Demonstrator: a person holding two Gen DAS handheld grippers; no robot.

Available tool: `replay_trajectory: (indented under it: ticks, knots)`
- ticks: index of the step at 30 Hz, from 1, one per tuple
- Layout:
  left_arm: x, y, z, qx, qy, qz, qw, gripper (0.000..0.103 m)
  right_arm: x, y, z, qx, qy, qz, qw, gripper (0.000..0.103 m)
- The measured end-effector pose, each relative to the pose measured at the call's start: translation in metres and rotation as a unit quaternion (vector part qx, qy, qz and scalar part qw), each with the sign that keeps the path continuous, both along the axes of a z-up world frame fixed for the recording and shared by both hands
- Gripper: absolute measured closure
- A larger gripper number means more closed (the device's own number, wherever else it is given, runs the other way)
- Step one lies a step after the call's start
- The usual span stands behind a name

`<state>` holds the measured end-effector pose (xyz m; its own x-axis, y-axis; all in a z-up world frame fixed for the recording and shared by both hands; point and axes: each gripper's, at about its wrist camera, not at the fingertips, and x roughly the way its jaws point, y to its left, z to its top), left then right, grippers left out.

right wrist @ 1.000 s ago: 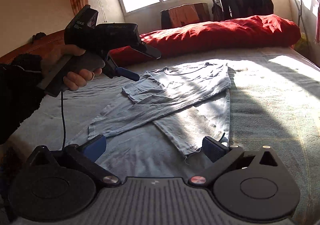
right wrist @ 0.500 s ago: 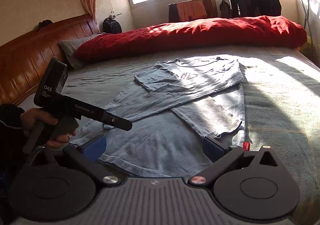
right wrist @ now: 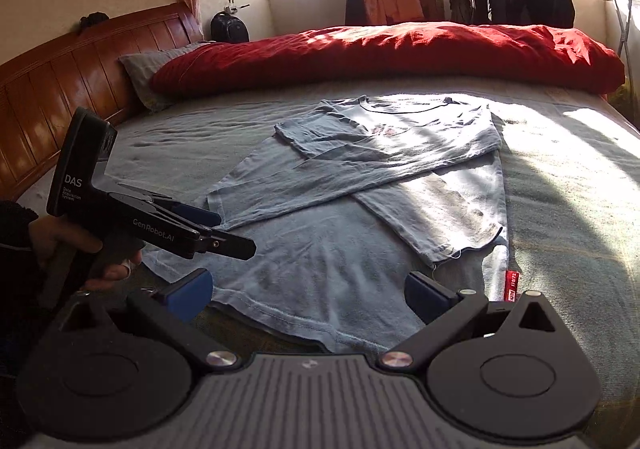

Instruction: Fold clothes

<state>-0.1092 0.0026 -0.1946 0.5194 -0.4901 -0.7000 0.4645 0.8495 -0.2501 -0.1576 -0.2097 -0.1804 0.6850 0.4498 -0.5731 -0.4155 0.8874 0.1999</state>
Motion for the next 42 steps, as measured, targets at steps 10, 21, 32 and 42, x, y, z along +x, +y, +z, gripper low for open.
replay_trajectory:
  ticks: [10,21,32,42]
  knots:
    - [-0.022,0.010,0.011,0.063,-0.049,0.003,0.9968,0.001,0.019,-0.008,-0.014,-0.039,0.001,-0.009,0.999,0.000]
    - [-0.062,0.008,-0.014,0.129,-0.077,-0.015,0.9885,0.001,0.049,0.003,-0.067,-0.089,0.009,-0.020,0.996,0.000]
    - [-0.076,0.004,-0.004,0.143,-0.112,-0.025,0.9831,0.001,0.043,0.001,-0.064,-0.097,0.003,-0.024,0.995,0.000]
    - [-0.096,-0.051,-0.008,0.303,-0.250,-0.153,0.9068,0.001,0.025,-0.002,-0.019,-0.180,-0.045,0.041,0.982,0.000]
